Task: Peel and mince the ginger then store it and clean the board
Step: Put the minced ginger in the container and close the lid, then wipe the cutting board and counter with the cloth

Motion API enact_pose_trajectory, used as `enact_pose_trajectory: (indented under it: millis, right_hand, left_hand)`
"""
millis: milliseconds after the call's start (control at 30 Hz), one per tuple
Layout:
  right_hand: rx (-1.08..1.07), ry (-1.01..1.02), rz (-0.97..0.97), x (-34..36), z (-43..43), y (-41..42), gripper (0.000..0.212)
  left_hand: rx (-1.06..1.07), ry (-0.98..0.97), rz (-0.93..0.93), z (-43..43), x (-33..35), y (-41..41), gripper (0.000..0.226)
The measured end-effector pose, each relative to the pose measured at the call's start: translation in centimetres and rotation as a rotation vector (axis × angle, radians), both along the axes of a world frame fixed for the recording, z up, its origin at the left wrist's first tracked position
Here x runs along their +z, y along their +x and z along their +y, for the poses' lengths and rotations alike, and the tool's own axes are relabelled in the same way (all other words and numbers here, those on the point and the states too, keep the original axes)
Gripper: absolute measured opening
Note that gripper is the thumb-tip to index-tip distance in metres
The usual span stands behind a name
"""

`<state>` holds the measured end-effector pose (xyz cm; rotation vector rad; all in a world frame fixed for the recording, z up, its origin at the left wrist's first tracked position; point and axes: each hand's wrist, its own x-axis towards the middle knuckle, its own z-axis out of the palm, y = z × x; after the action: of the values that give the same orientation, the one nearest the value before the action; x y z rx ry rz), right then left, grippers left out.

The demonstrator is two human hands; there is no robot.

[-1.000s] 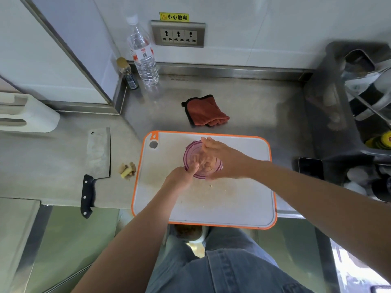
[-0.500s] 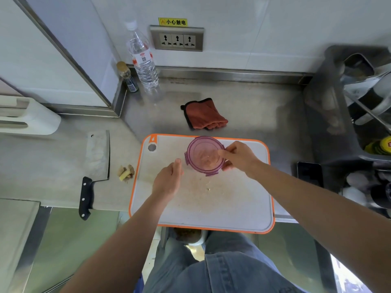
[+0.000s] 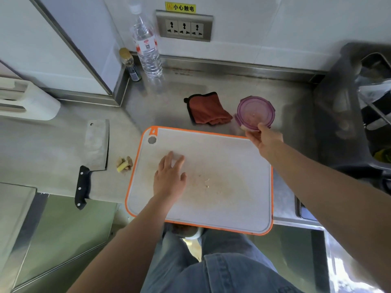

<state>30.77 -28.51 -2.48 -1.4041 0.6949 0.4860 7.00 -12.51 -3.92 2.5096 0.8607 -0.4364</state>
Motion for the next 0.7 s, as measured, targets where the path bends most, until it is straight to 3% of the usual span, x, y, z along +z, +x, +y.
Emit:
enact_pose_trajectory:
  millis: [167,300,367,500,600,700]
  right_hand:
    - [0.248,-0.347,-0.103,-1.4,-0.8,-0.9,0.039]
    - [0.580,-0.646,-0.557,-1.4,-2.2,-5.6,0.023]
    - [0.831,-0.721,-0.764,-2.3,-3.5,-7.9,0.041]
    - [1.169,-0.875,-0.785,-4.9,-5.0,-11.0,0.078]
    - [1.380,-0.906,-0.849,-5.3,-4.6,-13.7,0.078]
    - [1.665,-0.678,-1.005,-4.7,-4.1,-15.7,0.068]
  left_hand:
    - [-0.022,-0.038,-0.023,0.3,0.0,-0.6,0.054]
    - [0.027,0.106,-0.113,0.0,-0.1,-2.2,0.051]
    - [0.086,0.169,-0.106,-0.1,-0.6,-3.7,0.053]
    - [0.159,0.168,0.000,-0.1,-1.9,-6.7,0.058]
    - [0.137,0.103,0.046,-0.2,-2.4,-7.4,0.061]
    - [0.135,0.051,0.067,0.0,-2.3,-7.2,0.061]
